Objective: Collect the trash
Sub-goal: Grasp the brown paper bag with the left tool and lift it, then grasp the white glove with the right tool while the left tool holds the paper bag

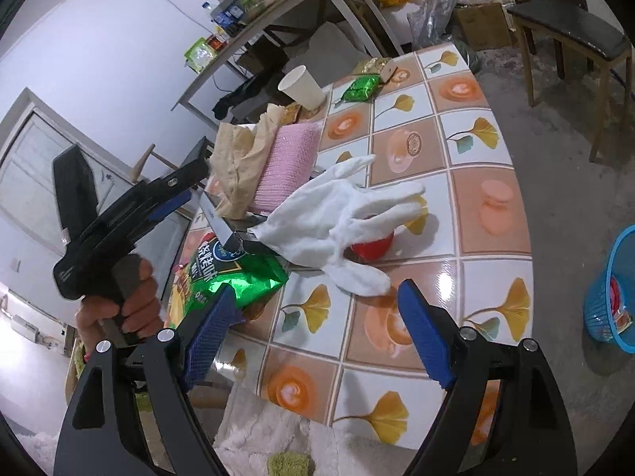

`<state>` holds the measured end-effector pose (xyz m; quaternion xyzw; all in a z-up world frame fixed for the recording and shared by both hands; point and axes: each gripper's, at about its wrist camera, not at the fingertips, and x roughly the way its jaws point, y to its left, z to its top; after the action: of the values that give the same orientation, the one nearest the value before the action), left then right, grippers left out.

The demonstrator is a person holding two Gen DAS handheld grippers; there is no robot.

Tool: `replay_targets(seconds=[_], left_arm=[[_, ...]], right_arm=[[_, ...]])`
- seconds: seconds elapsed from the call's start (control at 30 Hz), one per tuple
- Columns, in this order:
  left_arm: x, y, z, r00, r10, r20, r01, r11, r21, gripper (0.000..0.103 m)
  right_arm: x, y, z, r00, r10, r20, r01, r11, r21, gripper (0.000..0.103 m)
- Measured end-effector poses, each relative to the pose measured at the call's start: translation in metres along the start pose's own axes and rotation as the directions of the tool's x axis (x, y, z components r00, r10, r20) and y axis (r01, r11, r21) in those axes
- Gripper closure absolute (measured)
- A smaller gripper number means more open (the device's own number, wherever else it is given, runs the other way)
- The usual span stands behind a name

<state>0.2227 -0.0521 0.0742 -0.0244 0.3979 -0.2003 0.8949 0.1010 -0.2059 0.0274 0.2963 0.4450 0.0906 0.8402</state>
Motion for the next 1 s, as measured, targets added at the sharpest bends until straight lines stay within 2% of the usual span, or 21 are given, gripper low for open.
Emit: replay_targets(seconds=[0.07,0.17,0.27,0.3,0.37,0.5,0.57,0.77,1.0], left_arm=[[0.014,0.003,0.004,0.999,0.037,-0.012,-0.037,0.999,0.006,0.034],[0.029,0.007,0.008,0.998,0.051,-0.038,-0.05,0.999,0.019,0.047],[0.036,0.012,0.007,0.998,0.019,-0.063,-0.018,1.0,0.01,0.064],[0.037,0.014,0.007,0.998,0.007,-0.064,-0.007,1.0,0.004,0.067],[0.036,0.018,0.006,0.998,-0.017,-0.061,0.017,1.0,-0.008,0.078],[0.032,0.024,0.003,0.998,-0.038,-0.052,0.037,0.999,-0.025,0.091],[0.026,0.026,0.002,0.999,-0.042,-0.035,0.041,0.999,-0.027,0.101],[-0.005,0.026,0.004,0.997,-0.042,0.057,0.043,0.999,-0.025,0.103],[-0.058,0.027,0.004,0.976,-0.06,0.209,0.074,0.996,-0.056,0.103]], right_arm=[[0.006,0.003,0.003,1.0,-0.009,-0.006,0.009,1.0,0.0,0.022],[0.012,0.006,0.005,1.0,-0.024,-0.011,0.024,1.0,-0.001,0.022],[0.018,0.007,0.007,0.999,-0.045,-0.021,0.045,0.999,0.0,0.022],[0.018,0.008,0.008,0.999,-0.049,-0.023,0.049,0.999,0.001,0.022],[0.02,0.008,0.01,0.998,-0.058,-0.025,0.058,0.998,0.003,0.022],[0.023,0.009,0.013,0.997,-0.063,-0.033,0.063,0.998,-0.001,0.022],[0.023,0.011,0.014,0.998,-0.063,-0.031,0.063,0.998,-0.004,0.022],[0.019,0.013,0.013,0.999,-0.049,-0.018,0.049,0.999,-0.008,0.022],[0.015,0.014,0.007,1.0,-0.008,-0.005,0.008,1.0,0.002,0.022]])
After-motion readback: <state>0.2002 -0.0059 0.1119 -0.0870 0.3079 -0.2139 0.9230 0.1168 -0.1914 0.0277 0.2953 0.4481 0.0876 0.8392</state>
